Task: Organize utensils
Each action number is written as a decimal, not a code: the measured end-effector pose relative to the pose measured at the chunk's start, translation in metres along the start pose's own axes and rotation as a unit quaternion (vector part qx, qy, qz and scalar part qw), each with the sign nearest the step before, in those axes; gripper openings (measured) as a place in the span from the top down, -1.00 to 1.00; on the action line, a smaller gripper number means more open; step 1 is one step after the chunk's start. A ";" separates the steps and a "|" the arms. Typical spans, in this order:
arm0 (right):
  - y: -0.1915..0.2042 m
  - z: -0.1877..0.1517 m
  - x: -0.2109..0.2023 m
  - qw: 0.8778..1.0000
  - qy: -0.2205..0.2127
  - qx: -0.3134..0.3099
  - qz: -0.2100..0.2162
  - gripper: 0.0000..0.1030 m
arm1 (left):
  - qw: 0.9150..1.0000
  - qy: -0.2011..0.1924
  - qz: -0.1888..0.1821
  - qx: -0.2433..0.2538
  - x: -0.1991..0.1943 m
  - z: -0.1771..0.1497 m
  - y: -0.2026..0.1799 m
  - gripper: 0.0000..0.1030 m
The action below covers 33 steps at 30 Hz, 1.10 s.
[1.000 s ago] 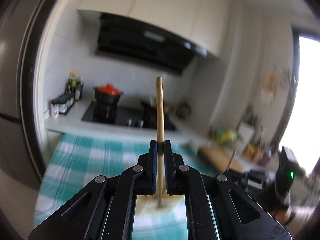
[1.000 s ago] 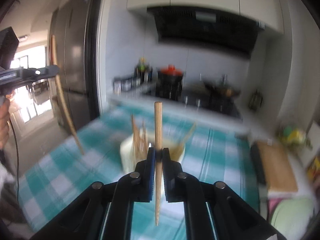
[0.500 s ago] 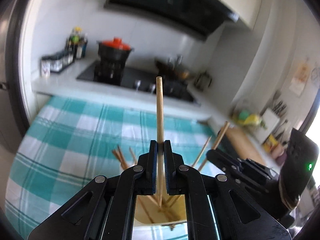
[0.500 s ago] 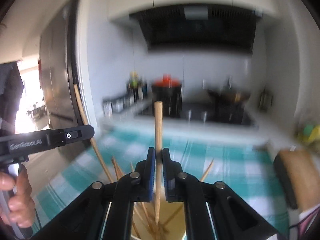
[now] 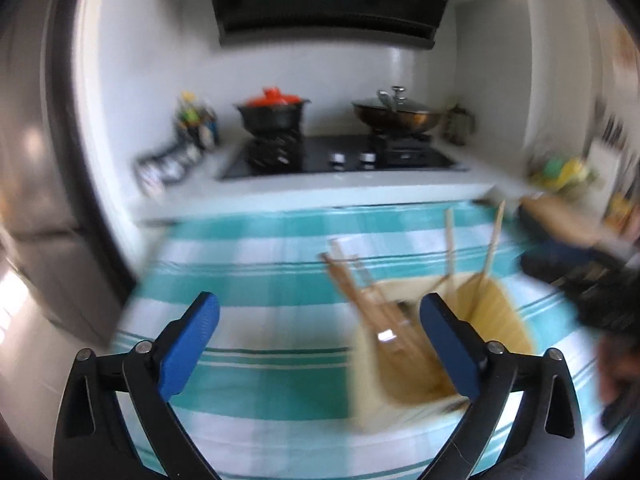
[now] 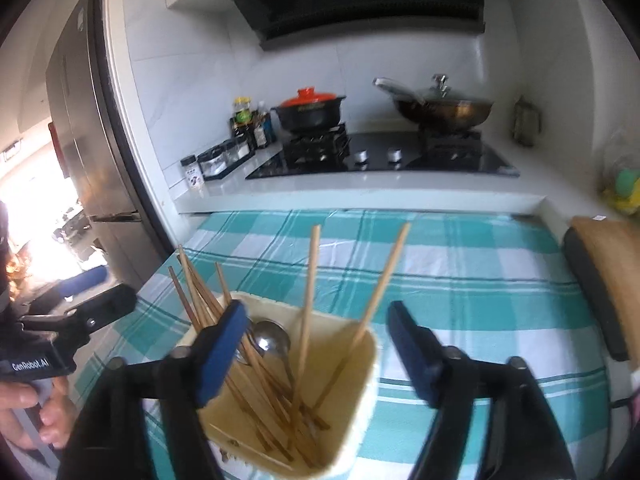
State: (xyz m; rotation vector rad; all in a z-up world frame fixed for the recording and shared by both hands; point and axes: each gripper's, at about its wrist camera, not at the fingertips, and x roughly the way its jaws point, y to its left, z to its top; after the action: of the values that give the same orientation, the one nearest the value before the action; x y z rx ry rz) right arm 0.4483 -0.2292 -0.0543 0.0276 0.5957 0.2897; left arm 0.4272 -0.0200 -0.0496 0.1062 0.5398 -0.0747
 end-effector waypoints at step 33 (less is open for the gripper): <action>0.113 -0.134 -0.246 0.989 -0.029 0.009 -0.144 -1.00 | 0.999 0.019 0.031 -0.016 -0.237 -0.105 -0.032 -1.00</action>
State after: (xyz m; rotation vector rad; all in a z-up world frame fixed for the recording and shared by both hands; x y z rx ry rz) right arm 0.1504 -0.1970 -0.0177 -0.0320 0.5364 0.0032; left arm 0.1684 -0.0291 -0.0196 0.0936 0.5744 -0.0035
